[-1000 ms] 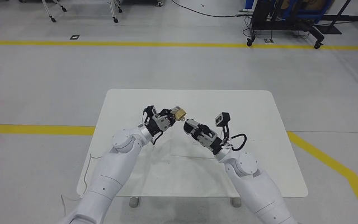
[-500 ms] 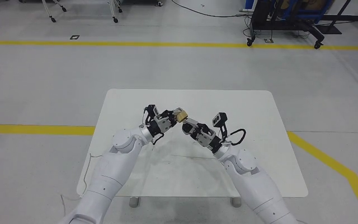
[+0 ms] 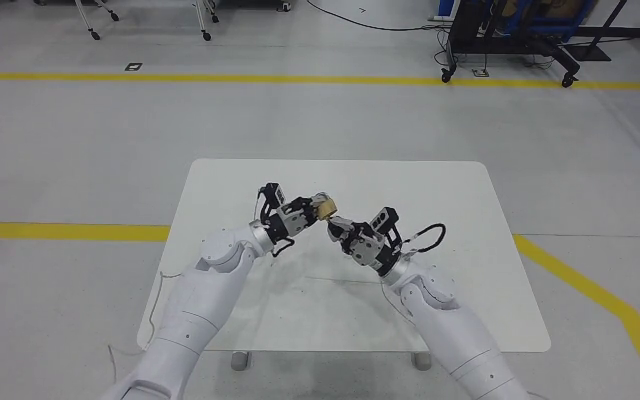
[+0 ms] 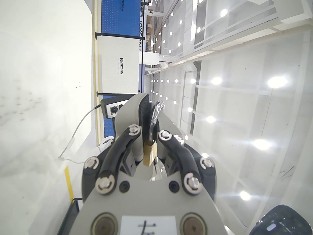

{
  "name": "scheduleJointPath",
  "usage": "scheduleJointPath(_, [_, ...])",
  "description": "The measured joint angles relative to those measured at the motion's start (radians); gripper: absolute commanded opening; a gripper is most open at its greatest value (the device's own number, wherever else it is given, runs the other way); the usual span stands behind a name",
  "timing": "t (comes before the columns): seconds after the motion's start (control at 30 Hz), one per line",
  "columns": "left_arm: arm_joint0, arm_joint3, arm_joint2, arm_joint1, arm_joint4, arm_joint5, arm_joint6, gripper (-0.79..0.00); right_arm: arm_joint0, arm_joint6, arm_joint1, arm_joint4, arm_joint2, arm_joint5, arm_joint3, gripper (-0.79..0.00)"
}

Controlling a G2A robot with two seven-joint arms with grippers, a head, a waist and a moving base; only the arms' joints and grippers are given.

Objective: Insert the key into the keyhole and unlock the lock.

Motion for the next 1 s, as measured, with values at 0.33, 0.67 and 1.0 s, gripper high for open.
scheduleJointPath(0.33, [0.001,-0.014,0.006,0.002,0.078,-0.133,0.007,-0.785,0.022,0.108,-0.009,0.246,0.020,0.145,0.070,-0.785])
scheduleJointPath(0.67, [0.005,-0.013,0.001,0.005,0.128,-0.158,0.055,-0.785,0.033,0.124,0.001,0.134,0.020,0.171,0.062,0.000])
scheduleJointPath(1.0, [-0.015,-0.017,0.064,0.016,0.400,-0.111,0.053,-0.785,-0.073,0.117,0.062,-0.148,0.175,0.178,-0.114,0.000])
